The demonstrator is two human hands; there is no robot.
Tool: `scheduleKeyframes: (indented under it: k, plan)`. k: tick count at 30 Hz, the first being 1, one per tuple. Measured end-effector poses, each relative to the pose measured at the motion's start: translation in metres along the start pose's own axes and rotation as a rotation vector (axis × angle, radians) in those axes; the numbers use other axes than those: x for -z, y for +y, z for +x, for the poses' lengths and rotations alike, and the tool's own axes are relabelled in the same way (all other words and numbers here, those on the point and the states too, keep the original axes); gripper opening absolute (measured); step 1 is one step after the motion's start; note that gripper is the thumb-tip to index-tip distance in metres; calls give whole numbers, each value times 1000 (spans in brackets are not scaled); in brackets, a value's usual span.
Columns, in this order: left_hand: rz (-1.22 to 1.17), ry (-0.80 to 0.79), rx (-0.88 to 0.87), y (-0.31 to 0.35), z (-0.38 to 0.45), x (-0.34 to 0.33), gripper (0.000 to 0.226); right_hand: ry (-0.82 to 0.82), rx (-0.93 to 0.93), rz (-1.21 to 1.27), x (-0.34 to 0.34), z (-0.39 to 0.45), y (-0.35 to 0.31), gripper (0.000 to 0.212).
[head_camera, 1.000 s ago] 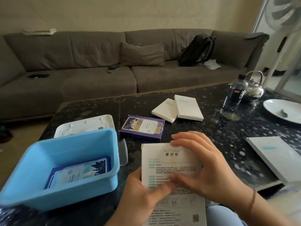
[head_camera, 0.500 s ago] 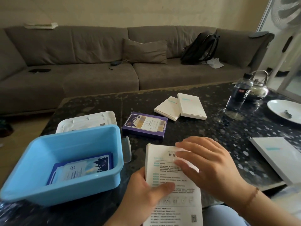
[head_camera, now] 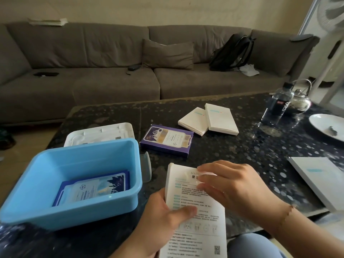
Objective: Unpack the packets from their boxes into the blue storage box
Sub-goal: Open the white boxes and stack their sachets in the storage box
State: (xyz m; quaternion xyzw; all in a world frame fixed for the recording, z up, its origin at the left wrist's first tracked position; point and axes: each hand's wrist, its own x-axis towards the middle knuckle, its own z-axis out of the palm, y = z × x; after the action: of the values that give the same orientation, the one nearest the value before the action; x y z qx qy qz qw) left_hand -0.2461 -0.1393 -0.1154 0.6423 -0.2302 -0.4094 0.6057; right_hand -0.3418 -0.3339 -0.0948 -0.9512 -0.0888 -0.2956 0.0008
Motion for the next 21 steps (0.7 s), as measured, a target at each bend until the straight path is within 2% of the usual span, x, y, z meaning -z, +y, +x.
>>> scheduleKeyframes:
  k: [14, 16, 19, 21]
  plan:
    - [-43, -12, 17, -9, 4, -2, 27, 35, -38, -46, -16, -9, -5, 16]
    - [-66, -9, 31, -11, 4, -3, 27, 27, -129, 19, -16, -9, -7, 19]
    - [-94, 12, 32, -14, 6, -2, 26, 24, -344, 259, -15, -13, -12, 26]
    - [-108, 21, 19, -15, 7, -2, 26, 34, -413, 343, -17, -15, -16, 31]
